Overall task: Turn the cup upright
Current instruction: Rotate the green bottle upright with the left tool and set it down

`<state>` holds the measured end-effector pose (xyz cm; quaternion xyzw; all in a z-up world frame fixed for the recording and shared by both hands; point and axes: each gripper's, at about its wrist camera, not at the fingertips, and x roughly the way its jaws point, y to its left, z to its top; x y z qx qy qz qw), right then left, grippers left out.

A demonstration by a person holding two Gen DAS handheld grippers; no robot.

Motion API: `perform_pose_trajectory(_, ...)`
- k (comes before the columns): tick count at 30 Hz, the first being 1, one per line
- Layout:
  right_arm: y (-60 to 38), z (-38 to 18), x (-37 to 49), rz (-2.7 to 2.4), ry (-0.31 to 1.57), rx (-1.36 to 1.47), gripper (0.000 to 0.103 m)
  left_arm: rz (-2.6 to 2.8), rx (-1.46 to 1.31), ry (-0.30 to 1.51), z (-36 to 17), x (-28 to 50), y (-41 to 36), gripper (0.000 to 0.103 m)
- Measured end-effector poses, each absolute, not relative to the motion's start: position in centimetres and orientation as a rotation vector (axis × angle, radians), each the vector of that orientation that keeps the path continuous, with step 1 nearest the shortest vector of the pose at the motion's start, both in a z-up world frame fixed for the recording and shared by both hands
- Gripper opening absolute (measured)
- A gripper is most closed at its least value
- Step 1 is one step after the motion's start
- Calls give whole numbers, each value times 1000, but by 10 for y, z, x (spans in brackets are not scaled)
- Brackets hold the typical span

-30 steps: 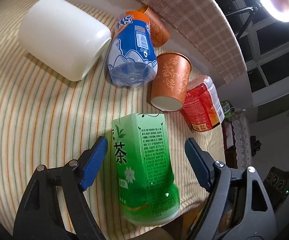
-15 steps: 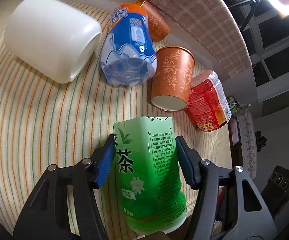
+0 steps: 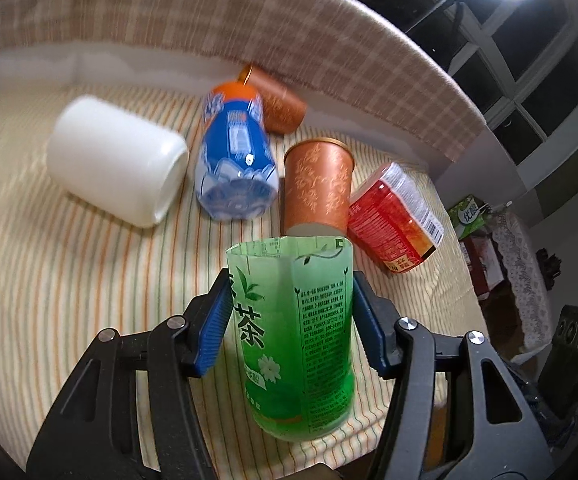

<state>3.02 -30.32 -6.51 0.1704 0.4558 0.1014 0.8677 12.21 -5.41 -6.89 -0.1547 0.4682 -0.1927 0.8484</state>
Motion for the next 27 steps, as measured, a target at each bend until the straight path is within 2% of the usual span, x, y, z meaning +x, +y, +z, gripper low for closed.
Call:
perform_pose_trajectory(10, -305, -66, 29, 211, 953, 365, 83, -359, -164, 847, -47, 107, -67, 58)
perform_pose_trajectory(27, -309, -68, 32, 204, 957, 375, 83, -335, -62, 801, -48, 97, -80, 58)
